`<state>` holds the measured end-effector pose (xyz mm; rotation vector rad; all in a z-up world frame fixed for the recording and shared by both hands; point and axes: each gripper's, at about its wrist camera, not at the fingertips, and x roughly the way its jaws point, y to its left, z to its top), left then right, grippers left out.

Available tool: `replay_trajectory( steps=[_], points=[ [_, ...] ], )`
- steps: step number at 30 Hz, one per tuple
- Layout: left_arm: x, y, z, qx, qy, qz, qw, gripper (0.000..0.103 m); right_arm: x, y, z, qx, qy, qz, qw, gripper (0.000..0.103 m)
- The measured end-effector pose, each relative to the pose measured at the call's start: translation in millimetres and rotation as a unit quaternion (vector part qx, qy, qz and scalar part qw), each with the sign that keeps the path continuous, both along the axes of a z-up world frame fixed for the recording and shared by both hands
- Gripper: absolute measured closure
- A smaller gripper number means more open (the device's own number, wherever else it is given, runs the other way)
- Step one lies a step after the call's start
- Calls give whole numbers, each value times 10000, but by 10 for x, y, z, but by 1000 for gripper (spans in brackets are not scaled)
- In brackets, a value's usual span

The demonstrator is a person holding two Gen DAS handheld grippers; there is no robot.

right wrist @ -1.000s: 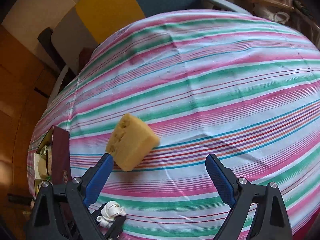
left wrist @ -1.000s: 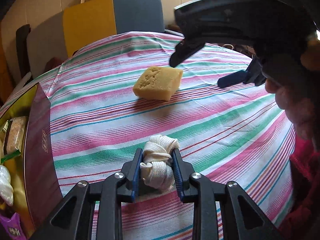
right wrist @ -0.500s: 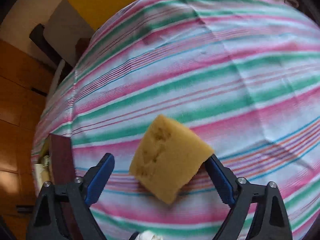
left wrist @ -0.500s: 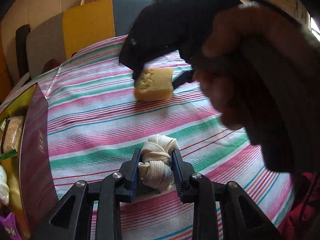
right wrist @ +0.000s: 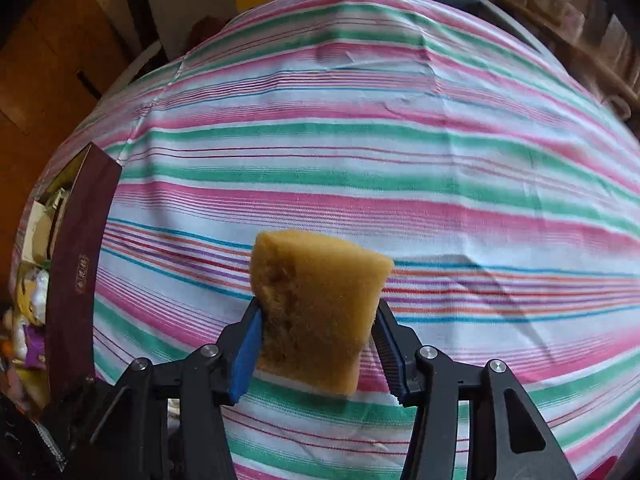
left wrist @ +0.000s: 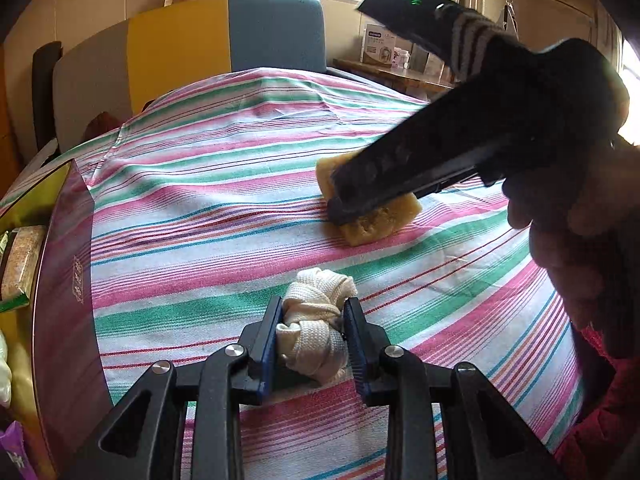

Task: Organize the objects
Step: 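Grasp the yellow sponge with the right tool while the left holds the white cloth, then carry the white cloth into the tray and open the left tool while the right holds the sponge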

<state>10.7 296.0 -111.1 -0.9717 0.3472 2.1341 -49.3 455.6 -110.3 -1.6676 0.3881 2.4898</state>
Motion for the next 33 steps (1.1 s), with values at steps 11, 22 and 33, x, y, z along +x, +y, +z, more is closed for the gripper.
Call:
replay_trajectory(
  steps=[11,22,33],
  points=[
    [-8,38,-34,-54,88,18,9999,74,-58,-108,-40,380,-7,341,9987,53],
    [2,36,-40,-80,120,38,9999,73,-76,-89,-79,412,-35,407,9983,53],
    [46,-31,112,-116,11,57,9999,75,-81,-38,-134,403,11,511,9979,50]
  ],
)
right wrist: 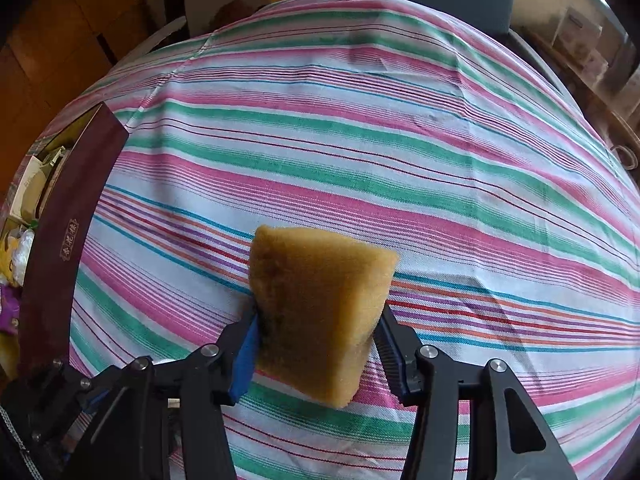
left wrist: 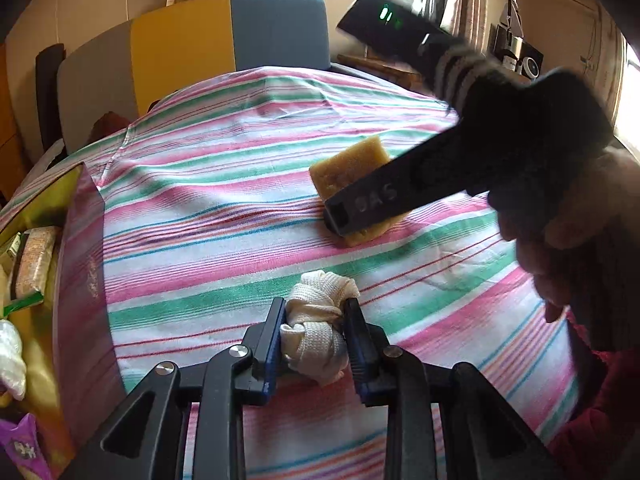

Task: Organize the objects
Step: 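Carry the white cloth into the tray and open the left tool while the right holds the sponge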

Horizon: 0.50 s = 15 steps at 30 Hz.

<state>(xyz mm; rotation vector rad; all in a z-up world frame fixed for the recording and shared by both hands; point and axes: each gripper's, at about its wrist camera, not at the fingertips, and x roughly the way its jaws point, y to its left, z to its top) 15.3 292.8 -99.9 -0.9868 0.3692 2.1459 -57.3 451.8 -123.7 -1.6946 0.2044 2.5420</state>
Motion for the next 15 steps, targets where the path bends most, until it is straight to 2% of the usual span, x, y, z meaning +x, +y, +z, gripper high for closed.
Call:
replay_trajectory(
  steps=[3,10,15],
  points=[
    [85,-82,183,157,81,-85,9998,75,-1,-3,-5,82,6,58,9999,50],
    [138,-373,509,502,-22,-60,9987,75,4,36,-23,134,41,61,9999,49],
    [4,-803,672,741,-96,333,9966,75,8,14,-25,378,57,164,9991,49]
  ],
)
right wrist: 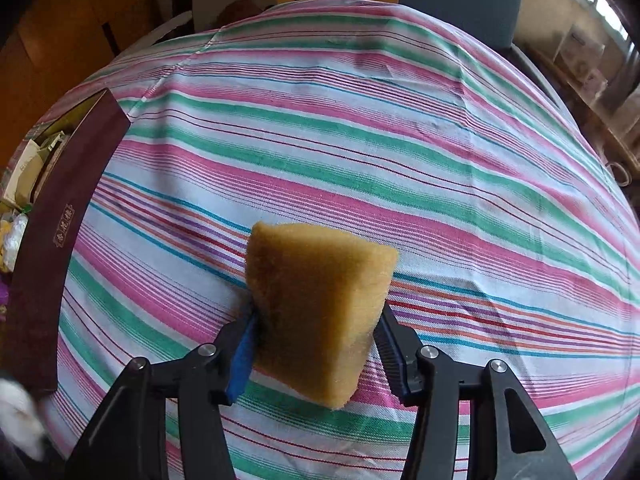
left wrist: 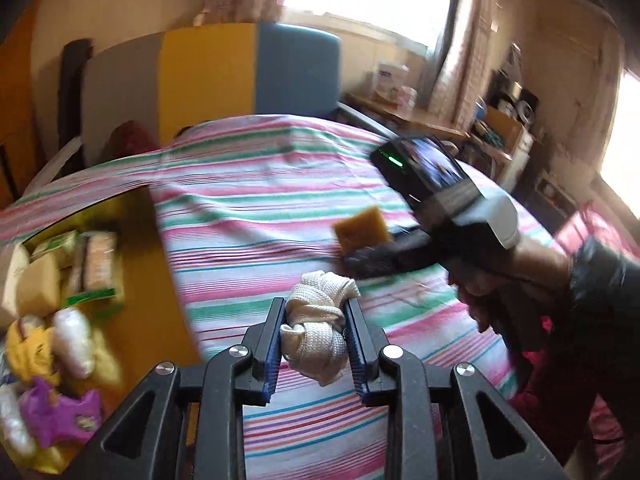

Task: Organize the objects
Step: 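Carry the white cloth into the tray and open the left tool while the right holds the sponge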

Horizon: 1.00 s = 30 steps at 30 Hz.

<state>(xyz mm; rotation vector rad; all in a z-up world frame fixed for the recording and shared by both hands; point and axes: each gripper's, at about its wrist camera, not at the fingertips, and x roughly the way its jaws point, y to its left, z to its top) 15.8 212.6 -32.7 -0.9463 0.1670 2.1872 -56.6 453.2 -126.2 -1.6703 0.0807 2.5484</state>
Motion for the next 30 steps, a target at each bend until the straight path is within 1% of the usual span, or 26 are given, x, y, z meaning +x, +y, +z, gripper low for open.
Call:
replay_trajectory(
  steps=[2,3,5,7,8,10,11,12,15,17,20,24,26,28,29,30],
  points=[
    [-132,-203,28,78,-90,289,9995,75,3,-9,-1,102,14,50,9999,49],
    [-215,-330,42,129,-150,477,9987,75,20,54,-17,118,18,63,9999,49],
    [-384,-575,42,213,-292,827,9959,75,62,-228,-38,113,20,50,9999,49],
    [-511,-802,12,293,-463,1155,9918,75,74,-226,-41,126,24,58,9999,49],
    [-575,-929,-18,337,-564,1317,9891,75,-58,-205,-22,132,25,62,9999,49],
    [-668,-1108,-79,378,-714,1567,9843,75,-108,-199,-12,148,32,77,9999,49],
    [-689,-1150,-108,395,-806,1611,9828,75,-113,-203,-11,163,31,85,9998,49],
    [-724,-1190,-142,441,-920,1657,9809,75,-284,-250,-15,182,26,88,9998,49],
    [-801,-1175,-235,491,-1201,1622,9782,75,-159,-176,-16,225,32,96,9997,49],
    [-857,-1081,-269,406,-1214,1570,9793,75,-160,-175,-20,236,30,97,9997,49],
    [-937,-913,-296,152,-1100,1497,9825,75,-59,-189,10,264,32,102,9996,50],
    [-1156,-810,-440,-164,-1158,1581,9805,75,-107,-168,-4,254,25,107,9996,50],
    [-1263,-774,-536,-407,-1183,1592,9793,75,-108,-185,2,263,23,111,9996,50],
    [-1364,-790,-652,-508,-1401,1716,9738,75,-19,-204,52,274,22,117,9996,50],
    [-1374,-774,-655,-547,-1378,1687,9744,74,-25,-198,51,272,20,118,9996,50],
    [-1370,-759,-638,-621,-1345,1690,9744,71,-29,-187,49,272,18,121,9996,50]
  ],
)
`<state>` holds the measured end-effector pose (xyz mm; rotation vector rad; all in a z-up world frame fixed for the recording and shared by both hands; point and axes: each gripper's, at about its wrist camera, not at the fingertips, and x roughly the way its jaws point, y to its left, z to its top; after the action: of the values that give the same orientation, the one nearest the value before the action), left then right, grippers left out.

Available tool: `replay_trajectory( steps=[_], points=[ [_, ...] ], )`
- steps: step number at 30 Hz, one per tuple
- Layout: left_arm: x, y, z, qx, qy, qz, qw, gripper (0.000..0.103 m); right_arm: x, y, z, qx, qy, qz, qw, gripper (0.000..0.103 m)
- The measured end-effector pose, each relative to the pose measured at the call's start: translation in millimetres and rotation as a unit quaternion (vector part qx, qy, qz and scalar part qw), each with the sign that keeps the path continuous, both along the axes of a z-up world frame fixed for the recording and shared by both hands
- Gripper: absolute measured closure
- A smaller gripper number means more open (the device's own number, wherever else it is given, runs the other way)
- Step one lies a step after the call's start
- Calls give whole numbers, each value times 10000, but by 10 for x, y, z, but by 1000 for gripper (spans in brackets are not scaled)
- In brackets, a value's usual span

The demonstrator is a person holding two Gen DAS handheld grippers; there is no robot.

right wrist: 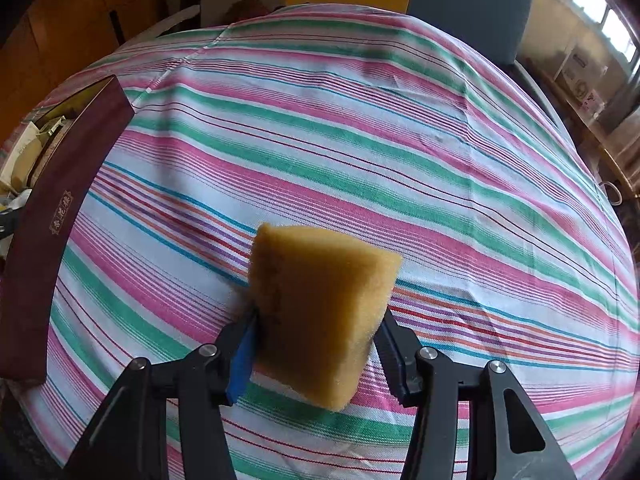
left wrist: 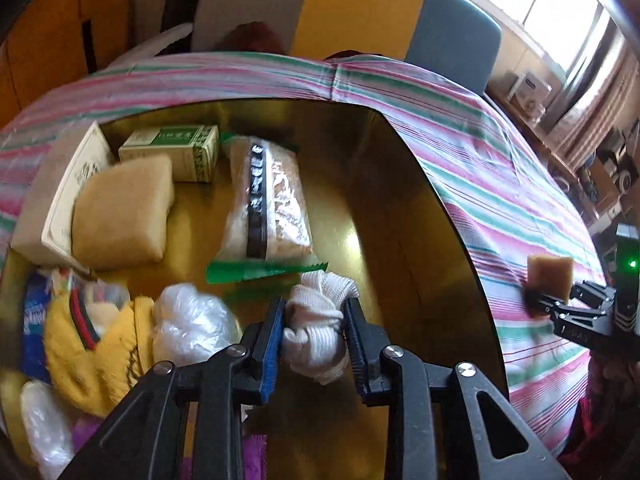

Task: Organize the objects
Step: 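Carry the white cloth into the tray and open the left tool while the right holds the sponge, then carry the yellow sponge into the gold tray and open the right tool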

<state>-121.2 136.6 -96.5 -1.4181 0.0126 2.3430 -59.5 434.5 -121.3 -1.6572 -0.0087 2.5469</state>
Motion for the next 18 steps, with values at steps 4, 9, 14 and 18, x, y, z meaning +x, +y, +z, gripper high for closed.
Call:
replay_trajectory(
  steps=[4,9,14,18],
  points=[
    [32,-21,13,-31,-48,136,9999,66,4,19,2,7,-5,9,10000,50],
    [156,-161,131,155,14,319,9994,65,17,32,4,14,-3,-15,10000,50],
    [373,-394,378,190,468,370,9980,65,23,-6,8,77,19,19,10000,50],
    [512,-636,477,19,777,518,9956,65,27,-66,12,146,47,80,9998,52]
  ],
)
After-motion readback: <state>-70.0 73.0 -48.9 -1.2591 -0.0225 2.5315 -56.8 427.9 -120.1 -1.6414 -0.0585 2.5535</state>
